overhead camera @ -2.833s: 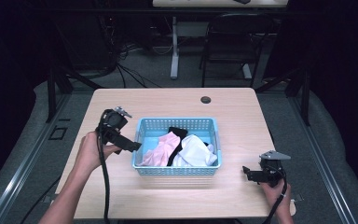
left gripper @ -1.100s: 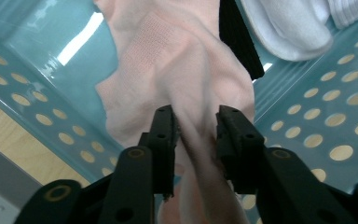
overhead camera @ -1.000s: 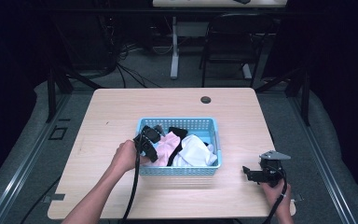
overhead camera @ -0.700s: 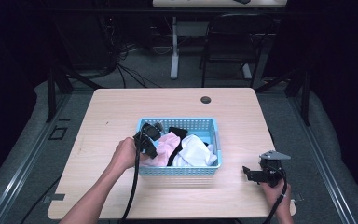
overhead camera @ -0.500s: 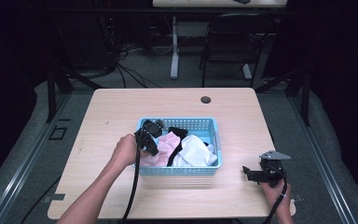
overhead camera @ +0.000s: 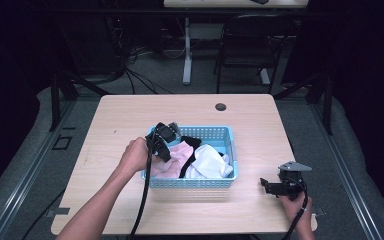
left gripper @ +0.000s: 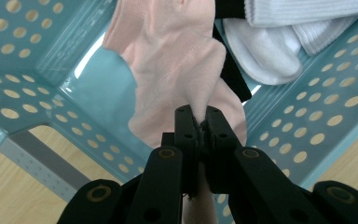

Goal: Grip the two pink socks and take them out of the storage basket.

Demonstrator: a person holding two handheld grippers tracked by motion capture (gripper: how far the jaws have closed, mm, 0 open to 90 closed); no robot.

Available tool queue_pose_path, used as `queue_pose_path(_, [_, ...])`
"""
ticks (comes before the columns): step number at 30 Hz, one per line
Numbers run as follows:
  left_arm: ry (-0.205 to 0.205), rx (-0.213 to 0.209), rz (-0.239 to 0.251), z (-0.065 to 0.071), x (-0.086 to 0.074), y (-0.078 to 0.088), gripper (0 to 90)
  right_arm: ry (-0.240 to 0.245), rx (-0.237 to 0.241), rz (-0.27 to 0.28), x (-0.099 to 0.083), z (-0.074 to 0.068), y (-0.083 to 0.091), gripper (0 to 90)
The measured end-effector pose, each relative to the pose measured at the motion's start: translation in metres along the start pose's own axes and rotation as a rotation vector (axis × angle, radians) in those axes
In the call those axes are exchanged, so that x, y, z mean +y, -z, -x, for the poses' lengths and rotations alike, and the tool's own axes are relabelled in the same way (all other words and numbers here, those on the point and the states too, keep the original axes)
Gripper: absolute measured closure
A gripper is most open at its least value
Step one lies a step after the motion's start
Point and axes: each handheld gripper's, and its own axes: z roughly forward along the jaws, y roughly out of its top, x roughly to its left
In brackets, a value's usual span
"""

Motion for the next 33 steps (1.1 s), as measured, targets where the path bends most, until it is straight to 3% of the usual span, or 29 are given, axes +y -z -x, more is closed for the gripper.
queue_pose_path(20, [-0.045,0.012,0.029,0.004,0.02,0.026,85.2,-0.004,-0.006,0.004,0.0,-0.001,0.0,10.3])
queue_pose_path(33, [-0.047,0.027,0.061,-0.001,0.024,0.049,85.3,-0.004,-0.004,0.004,-0.001,-0.001,0.0,10.3])
